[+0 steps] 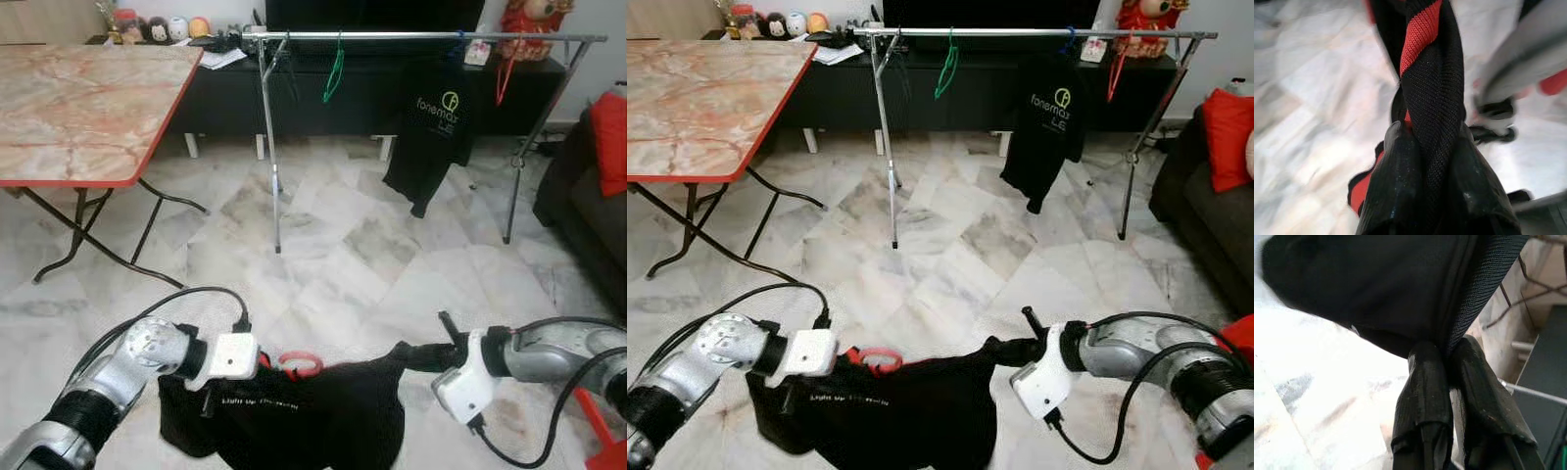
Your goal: Hang hanger
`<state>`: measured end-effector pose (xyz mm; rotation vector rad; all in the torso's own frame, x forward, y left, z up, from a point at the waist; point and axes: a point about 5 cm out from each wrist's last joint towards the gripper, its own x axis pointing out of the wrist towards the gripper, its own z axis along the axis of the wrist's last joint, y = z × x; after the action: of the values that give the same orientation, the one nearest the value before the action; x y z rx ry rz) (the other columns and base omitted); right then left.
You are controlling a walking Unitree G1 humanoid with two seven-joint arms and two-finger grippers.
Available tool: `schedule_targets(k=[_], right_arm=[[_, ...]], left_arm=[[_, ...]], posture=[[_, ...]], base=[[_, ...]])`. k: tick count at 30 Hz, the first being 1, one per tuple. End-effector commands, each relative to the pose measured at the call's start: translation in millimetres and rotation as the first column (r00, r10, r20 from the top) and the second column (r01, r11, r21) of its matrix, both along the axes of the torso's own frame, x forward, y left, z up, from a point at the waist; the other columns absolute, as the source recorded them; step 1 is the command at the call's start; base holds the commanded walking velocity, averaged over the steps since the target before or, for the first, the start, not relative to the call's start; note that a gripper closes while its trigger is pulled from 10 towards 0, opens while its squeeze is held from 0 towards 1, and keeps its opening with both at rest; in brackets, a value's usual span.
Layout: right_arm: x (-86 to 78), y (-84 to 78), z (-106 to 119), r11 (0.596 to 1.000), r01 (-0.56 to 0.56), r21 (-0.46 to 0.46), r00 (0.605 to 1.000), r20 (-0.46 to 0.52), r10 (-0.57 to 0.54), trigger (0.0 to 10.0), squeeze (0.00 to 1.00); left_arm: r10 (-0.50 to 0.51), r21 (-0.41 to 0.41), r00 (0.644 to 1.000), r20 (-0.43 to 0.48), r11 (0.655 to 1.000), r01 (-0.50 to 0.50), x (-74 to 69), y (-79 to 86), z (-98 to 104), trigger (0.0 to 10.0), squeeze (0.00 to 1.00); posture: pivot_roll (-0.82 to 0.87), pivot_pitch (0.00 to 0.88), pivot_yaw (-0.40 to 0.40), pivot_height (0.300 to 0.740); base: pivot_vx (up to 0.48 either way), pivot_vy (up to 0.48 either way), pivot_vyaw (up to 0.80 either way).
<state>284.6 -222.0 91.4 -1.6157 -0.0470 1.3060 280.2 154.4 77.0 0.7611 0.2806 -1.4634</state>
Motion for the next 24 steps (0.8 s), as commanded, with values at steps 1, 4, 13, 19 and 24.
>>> schedule_targets(k=[1, 4, 13, 19, 24], right_arm=[[3.0, -43.3, 13.1, 0.980, 0.156, -0.122, 0.988, 0.025, -0.154, 0.0, 0.00], [2.2, -41.2, 11.7, 0.981, 0.150, -0.122, 0.989, 0.017, -0.149, 0.0, 0.00], [-8.4, -30.4, -2.2, 0.986, 0.124, -0.114, 0.990, -0.053, -0.131, 0.0, 0.00], [-25.2, -24.3, -20.4, 0.987, 0.111, -0.115, 0.983, -0.136, -0.126, 0.0, 0.00], [-35.7, -26.1, -31.7, 0.981, 0.104, -0.166, 0.978, -0.162, -0.131, 0.0, 0.00]], left_arm=[[0.107, 0.063, 0.994, -0.028, 0.992, -0.105, 2.2, 19.1, -4.7, 10.0, 0.00], [0.136, 0.015, 0.991, -0.017, 0.991, -0.136, 6.0, 14.9, -2.4, 10.0, 0.00], [0.183, -0.246, 0.973, -0.140, 0.946, -0.213, 4.3, -5.6, 10.9, 10.0, 0.00], [0.241, -0.379, 0.955, -0.171, 0.879, -0.290, 12.7, -6.5, 26.6, 10.0, 0.00], [0.235, -0.482, 0.943, -0.235, 0.814, -0.323, 14.4, -8.7, 41.0, 10.0, 0.00]], posture=[[-0.12, 0.000, -0.057, 0.740], [-0.12, 0.000, -0.054, 0.740], [-0.12, 0.000, -0.056, 0.740], [-0.12, 0.000, -0.055, 0.740], [-0.12, 0.000, -0.056, 0.740]], base=[[0.000, 0.000, 0.00], [0.000, 0.000, 0.00], [0.000, 0.000, 0.00], [0.000, 0.000, 0.00], [0.000, 0.000, 0.00]])
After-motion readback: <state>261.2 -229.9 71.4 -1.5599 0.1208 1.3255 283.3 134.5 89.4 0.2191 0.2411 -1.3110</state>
